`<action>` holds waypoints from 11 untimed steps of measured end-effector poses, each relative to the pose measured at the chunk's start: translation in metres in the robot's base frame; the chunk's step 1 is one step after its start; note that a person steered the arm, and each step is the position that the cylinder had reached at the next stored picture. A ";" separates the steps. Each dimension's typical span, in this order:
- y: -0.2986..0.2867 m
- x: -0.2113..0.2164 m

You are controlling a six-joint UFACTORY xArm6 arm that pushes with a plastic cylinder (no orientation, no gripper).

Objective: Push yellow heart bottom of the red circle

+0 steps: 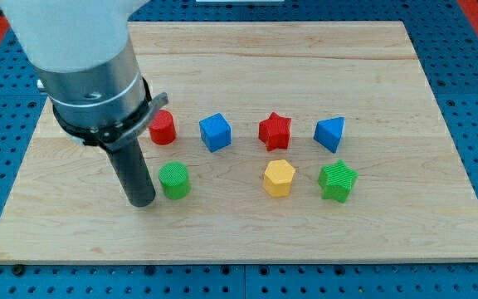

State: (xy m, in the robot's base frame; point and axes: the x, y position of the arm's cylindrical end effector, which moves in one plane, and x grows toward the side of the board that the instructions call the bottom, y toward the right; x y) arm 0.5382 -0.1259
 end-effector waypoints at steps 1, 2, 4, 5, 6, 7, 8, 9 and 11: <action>0.011 -0.018; 0.047 -0.018; 0.017 -0.021; -0.091 -0.051; -0.152 -0.113; -0.112 -0.160; -0.064 -0.177; -0.069 -0.238; -0.164 -0.219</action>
State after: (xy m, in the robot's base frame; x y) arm 0.3187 -0.2895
